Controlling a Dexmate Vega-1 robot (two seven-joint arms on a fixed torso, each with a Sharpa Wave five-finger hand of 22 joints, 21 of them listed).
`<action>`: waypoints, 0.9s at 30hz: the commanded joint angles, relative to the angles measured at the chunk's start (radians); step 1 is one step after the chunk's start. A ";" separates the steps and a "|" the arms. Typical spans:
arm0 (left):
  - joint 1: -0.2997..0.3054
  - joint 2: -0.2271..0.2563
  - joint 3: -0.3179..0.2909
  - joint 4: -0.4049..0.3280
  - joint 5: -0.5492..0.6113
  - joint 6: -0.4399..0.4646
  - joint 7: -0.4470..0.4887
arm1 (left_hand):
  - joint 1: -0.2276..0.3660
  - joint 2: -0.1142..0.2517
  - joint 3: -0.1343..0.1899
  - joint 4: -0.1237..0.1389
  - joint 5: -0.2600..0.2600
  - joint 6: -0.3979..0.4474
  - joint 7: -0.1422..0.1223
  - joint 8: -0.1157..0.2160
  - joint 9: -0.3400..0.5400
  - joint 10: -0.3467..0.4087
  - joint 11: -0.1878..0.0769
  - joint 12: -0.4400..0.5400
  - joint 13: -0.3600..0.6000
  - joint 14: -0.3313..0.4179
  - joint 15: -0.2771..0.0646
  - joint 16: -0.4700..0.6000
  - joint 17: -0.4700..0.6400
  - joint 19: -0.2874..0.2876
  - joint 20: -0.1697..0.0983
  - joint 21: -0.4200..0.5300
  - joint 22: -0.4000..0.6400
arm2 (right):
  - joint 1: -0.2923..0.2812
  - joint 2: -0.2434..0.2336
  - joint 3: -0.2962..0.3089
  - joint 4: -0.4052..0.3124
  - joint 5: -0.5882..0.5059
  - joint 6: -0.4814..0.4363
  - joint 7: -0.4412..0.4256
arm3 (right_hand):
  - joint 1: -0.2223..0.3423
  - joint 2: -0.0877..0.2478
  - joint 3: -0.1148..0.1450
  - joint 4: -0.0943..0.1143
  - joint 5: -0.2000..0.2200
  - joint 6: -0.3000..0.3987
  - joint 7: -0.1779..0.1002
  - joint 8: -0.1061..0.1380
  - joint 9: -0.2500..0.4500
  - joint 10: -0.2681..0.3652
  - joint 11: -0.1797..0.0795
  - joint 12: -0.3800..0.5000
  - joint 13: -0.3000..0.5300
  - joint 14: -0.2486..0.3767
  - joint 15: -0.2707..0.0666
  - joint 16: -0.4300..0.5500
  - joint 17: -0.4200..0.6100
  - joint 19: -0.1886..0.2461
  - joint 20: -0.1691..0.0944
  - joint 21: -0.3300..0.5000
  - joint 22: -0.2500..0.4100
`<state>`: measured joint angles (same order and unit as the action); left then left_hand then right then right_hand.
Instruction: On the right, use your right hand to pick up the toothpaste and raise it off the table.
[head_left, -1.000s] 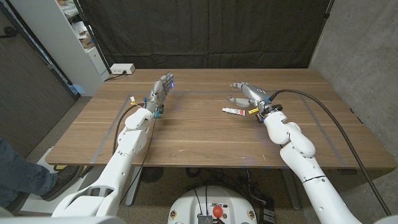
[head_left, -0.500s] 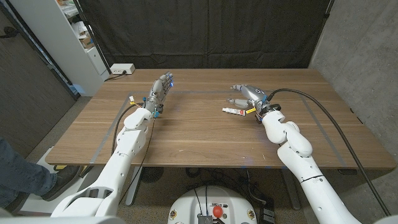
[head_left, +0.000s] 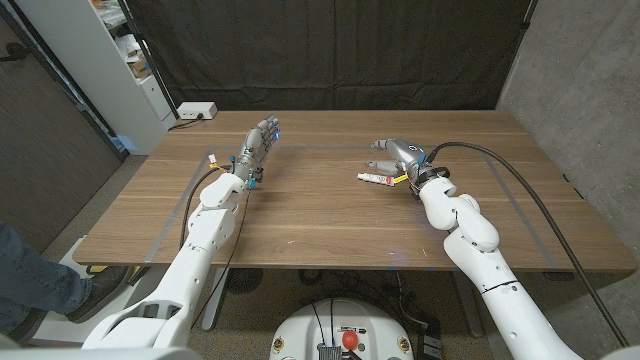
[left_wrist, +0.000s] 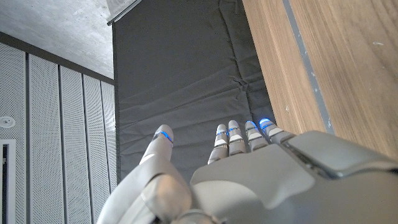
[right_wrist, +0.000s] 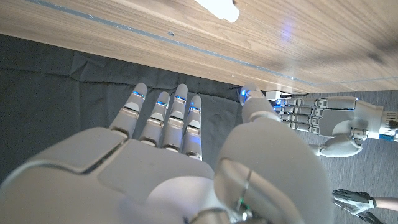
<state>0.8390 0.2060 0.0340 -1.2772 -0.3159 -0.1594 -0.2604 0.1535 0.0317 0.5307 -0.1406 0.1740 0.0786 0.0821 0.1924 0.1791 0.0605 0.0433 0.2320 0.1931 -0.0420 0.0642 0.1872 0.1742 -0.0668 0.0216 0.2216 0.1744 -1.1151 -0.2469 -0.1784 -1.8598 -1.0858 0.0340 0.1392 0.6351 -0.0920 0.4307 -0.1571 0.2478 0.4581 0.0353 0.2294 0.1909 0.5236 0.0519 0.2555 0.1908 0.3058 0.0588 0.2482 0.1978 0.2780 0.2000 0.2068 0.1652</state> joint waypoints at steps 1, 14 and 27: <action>0.003 -0.001 0.003 -0.007 0.001 0.002 0.000 | 0.011 0.003 -0.003 -0.001 -0.001 0.007 0.002 -0.002 0.001 0.008 0.002 -0.006 0.003 -0.001 0.007 -0.001 0.005 -0.003 0.003 -0.001 0.005 | 0.005 -0.008 -0.020 -0.001 -0.030 -0.035 0.013 | 0.015 0.001 0.003 0.005 0.002 0.009 -0.004 0.006 0.002 0.008 -0.002 0.000 0.003 0.011 -0.001 0.009 0.003 0.007 0.000 -0.004 0.005; 0.017 -0.002 0.000 -0.021 -0.003 0.004 0.009 | 0.015 0.009 -0.001 -0.001 -0.001 0.005 0.003 -0.003 0.002 0.008 0.001 -0.007 0.003 -0.002 0.007 -0.001 0.005 -0.003 0.005 -0.004 0.005 | 0.016 -0.011 -0.037 0.010 -0.049 -0.060 0.023 | 0.018 0.003 -0.004 0.009 -0.002 0.048 -0.023 0.013 0.001 0.039 -0.008 0.000 0.004 0.032 -0.014 0.015 0.005 0.014 -0.003 -0.006 0.005; 0.024 0.002 0.000 -0.033 -0.003 0.004 0.014 | 0.018 0.012 0.000 -0.002 -0.001 0.006 0.002 -0.003 0.002 0.007 0.000 -0.009 0.003 -0.002 0.007 -0.001 0.005 -0.003 0.006 -0.007 0.005 | 0.020 -0.017 -0.063 0.024 -0.091 -0.080 -0.003 | 0.023 -0.001 -0.009 0.008 -0.003 0.048 -0.026 0.007 0.001 0.031 -0.014 -0.011 0.005 0.039 -0.010 0.015 0.004 0.021 0.003 -0.007 0.006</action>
<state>0.8560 0.2045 0.0351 -1.2997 -0.3183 -0.1568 -0.2520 0.1614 0.0397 0.5307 -0.1406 0.1740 0.0786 0.0821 0.1924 0.1790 0.0619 0.0448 0.2255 0.1931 -0.0419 0.0642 0.1872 0.1742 -0.0669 0.0216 0.2176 0.1744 -1.0988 -0.2580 -0.2214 -1.8495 -1.1448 -0.0296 0.1601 0.6455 -0.0918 0.4234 -0.1499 0.2471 0.5005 0.0070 0.2370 0.1910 0.5586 0.0405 0.2475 0.1932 0.3399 0.0462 0.2593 0.1976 0.2923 0.2000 0.2030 0.1651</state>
